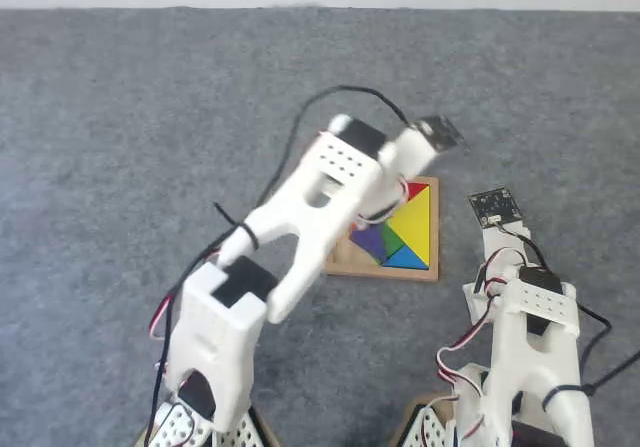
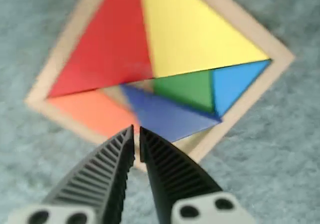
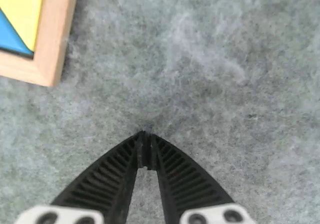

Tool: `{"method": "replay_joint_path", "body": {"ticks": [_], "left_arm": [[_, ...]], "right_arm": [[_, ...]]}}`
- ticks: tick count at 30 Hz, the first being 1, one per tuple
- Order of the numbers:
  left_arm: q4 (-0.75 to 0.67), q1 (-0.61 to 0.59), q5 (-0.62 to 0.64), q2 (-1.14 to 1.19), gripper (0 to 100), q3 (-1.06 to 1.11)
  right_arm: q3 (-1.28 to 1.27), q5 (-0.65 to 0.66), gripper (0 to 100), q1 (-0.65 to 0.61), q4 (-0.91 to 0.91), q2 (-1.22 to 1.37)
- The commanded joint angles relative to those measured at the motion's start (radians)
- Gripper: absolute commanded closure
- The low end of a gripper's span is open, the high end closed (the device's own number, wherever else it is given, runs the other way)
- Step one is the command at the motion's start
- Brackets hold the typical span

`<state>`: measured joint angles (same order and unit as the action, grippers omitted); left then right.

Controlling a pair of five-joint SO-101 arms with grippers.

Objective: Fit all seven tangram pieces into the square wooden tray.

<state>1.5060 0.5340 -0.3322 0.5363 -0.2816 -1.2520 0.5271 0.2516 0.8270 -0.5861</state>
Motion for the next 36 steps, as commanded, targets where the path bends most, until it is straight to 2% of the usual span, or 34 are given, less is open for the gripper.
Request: {"method": "replay_joint_path", "body": {"ticks": [1, 11, 18, 27, 36], "left_arm": [[-0.048, 0.043, -0.015, -0.006, 99, -0.042], [-0.114, 0.072, -0.011, 0.008, 99, -0.035], [-0.144, 0.071, -0.015, 0.106, 99, -0.038], [-0.135, -0.008, -0.017, 0.066, 99, -0.030], [-0.137, -0.012, -0.011, 0.057, 99, 0.039]], "right_arm": [[0.003, -0.012, 99.1, -0.010, -0.012, -0.035], [0.003, -0.012, 99.1, -0.010, -0.012, -0.035], [0.003, -0.012, 99.1, -0.010, -0.012, -0.035], [0.003, -0.012, 99.1, -0.010, -0.012, -0.035], [0.003, -0.012, 99.1, -0.010, -0.012, -0.035]]}}
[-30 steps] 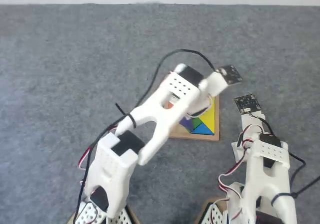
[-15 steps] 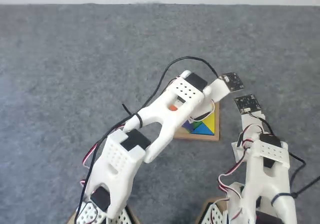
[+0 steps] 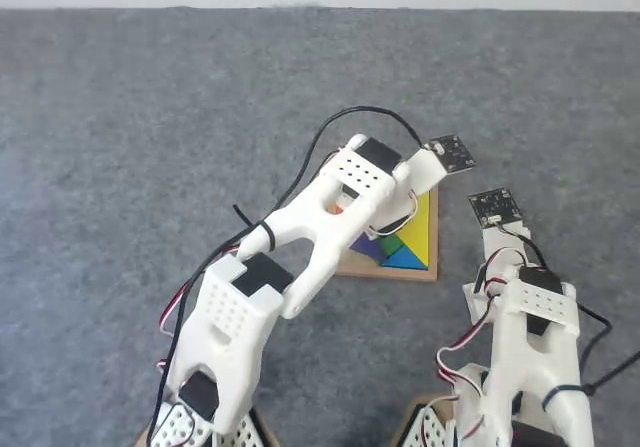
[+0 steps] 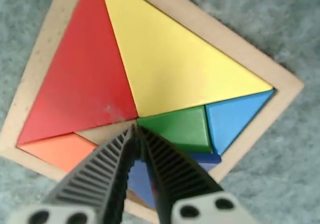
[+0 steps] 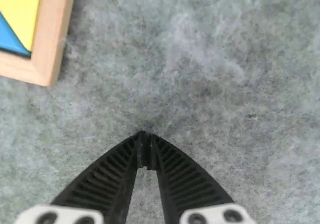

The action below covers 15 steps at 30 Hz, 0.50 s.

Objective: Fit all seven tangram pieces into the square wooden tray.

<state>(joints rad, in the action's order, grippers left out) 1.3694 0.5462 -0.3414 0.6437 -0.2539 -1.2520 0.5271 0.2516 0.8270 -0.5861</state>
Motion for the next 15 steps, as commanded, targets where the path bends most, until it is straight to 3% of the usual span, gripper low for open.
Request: {"method": "replay_joint_path", "body": {"ticks": [1, 15], "left_arm": [[0.000, -0.025, 0.000, -0.052, 99, 0.012], [-0.025, -0.051, 0.012, -0.169, 99, 0.111]], "right_arm": [[0.003, -0.012, 99.1, -0.010, -0.012, -0.035], [0.003, -0.012, 99.1, -0.010, -0.012, -0.035]]}}
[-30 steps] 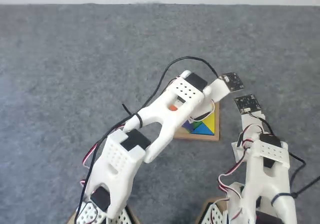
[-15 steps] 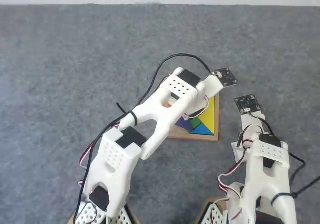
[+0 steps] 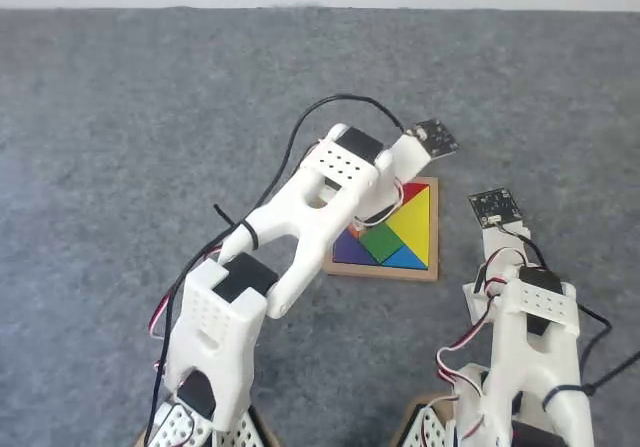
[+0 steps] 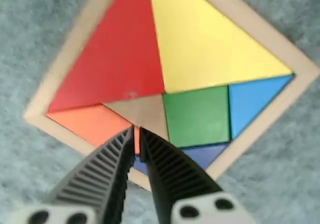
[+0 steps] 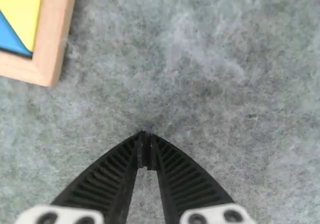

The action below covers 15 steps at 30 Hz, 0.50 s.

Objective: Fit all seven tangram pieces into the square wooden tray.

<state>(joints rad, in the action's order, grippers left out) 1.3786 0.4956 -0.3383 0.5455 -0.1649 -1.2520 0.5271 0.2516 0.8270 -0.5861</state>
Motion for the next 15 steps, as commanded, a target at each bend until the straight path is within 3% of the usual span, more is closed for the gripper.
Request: {"method": "replay_joint_path", "body": {"ticks": [1, 5, 9, 12, 15], "left_arm": [[-0.043, 0.000, 0.009, -0.071, 99, 0.038], [-0.044, 0.000, 0.009, -0.086, 99, 0.053], [-0.066, -0.002, 0.021, -0.258, 99, 0.145], [-0.166, -0.017, 0.109, -0.471, 99, 0.321], [-0.311, -0.107, 0.198, -0.680, 99, 0.544]], "right_arm": [[0.003, -0.012, 99.1, -0.010, -0.012, -0.035], [0.003, -0.012, 99.1, -0.010, -0.012, -0.035], [0.003, -0.012, 99.1, -0.010, -0.012, -0.035], [0.003, -0.012, 99.1, -0.010, -0.012, -0.035], [0.003, -0.012, 99.1, -0.008, -0.012, -0.036]]}}
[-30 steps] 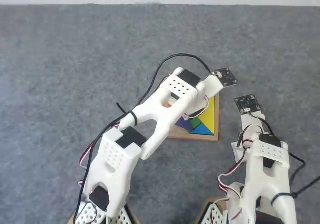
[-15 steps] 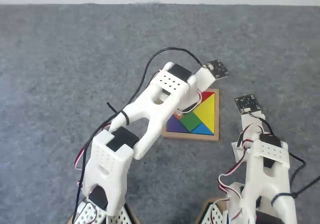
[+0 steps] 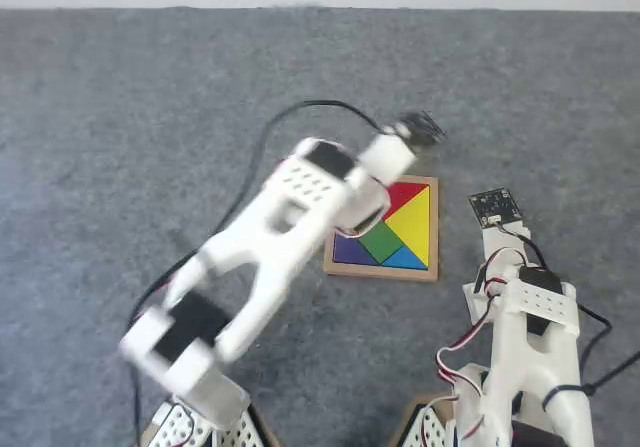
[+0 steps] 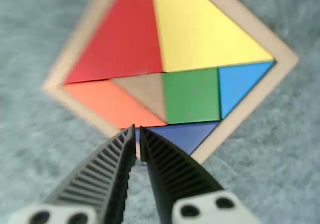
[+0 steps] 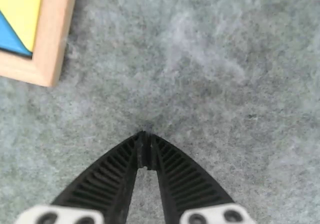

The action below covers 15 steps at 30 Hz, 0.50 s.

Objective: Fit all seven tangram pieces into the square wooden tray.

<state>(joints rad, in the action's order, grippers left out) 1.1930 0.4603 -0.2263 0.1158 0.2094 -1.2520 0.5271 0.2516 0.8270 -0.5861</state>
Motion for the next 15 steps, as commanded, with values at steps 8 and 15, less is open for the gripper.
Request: {"method": "replay_joint_path", "body": {"ticks": [8, 15], "left_arm": [[-0.313, -0.391, 0.126, -0.667, 99, 0.613], [-0.430, -0.532, 0.126, -1.026, 99, 0.935]], "right_arm": [[0.014, -0.041, 99.1, -0.007, -0.012, -0.036], [0.005, -0.046, 99.1, -0.002, 0.031, -0.174]]}}
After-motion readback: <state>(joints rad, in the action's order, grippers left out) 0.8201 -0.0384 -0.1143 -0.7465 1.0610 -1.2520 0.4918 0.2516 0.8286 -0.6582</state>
